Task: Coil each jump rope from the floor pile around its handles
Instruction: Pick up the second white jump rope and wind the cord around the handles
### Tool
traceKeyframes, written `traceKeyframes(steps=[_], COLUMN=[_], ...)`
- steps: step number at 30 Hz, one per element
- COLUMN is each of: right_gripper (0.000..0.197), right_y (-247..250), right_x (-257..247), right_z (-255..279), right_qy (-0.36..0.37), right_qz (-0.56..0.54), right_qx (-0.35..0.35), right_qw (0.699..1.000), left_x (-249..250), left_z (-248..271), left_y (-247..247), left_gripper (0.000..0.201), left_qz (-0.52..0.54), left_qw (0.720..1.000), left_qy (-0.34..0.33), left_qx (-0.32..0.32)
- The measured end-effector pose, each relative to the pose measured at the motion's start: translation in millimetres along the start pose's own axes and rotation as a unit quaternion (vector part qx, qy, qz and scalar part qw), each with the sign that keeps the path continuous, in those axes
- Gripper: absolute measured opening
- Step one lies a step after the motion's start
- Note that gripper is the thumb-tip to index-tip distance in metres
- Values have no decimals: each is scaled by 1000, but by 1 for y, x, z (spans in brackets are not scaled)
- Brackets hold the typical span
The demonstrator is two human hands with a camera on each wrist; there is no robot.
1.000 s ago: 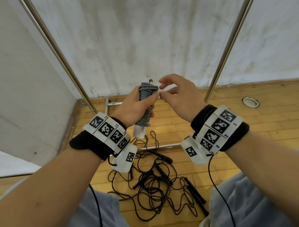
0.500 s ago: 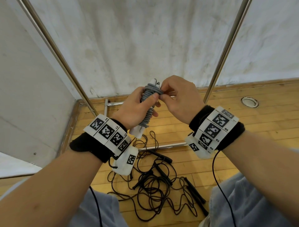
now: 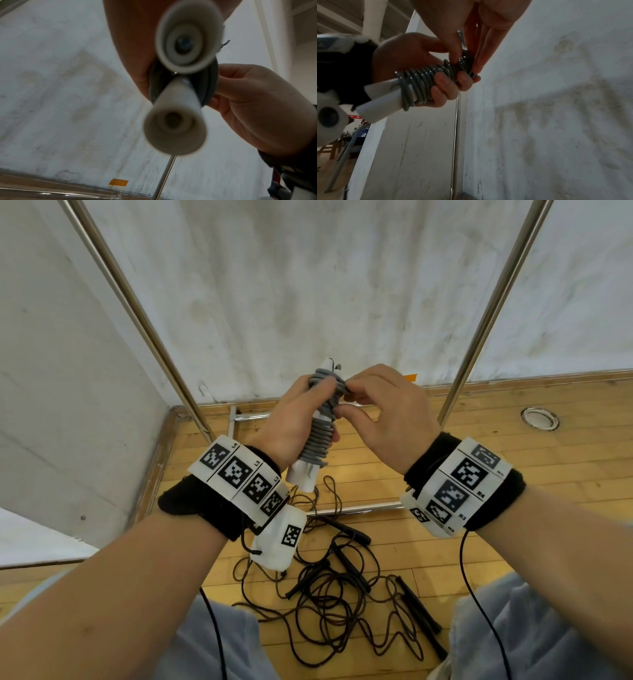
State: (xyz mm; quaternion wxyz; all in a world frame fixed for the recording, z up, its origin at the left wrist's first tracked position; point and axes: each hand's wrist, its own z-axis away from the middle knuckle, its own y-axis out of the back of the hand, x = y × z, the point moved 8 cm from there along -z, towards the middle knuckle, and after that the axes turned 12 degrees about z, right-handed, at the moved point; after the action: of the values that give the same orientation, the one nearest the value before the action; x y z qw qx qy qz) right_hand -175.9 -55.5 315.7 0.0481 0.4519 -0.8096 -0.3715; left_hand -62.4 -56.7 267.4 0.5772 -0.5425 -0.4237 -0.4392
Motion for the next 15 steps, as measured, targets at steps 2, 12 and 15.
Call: traceKeyframes(steps=[2, 12, 15], right_gripper=[18, 16, 15], right_y=[2, 6, 8], right_x=[0, -3, -3], right_z=[-1, -5, -7], right_qy=[3, 22, 25], right_qz=[-3, 34, 44], right_qx=[8, 7, 12], right_qw=[1000, 999, 999], left_x=[2, 2, -1], left_z=[-1, -3, -5], left_y=[0, 2, 4], left_gripper=[43, 34, 33], left_qz=[-32, -33, -36], left_qw=[999, 998, 998], left_qy=[-1, 7, 14], left_qx=[21, 44, 54])
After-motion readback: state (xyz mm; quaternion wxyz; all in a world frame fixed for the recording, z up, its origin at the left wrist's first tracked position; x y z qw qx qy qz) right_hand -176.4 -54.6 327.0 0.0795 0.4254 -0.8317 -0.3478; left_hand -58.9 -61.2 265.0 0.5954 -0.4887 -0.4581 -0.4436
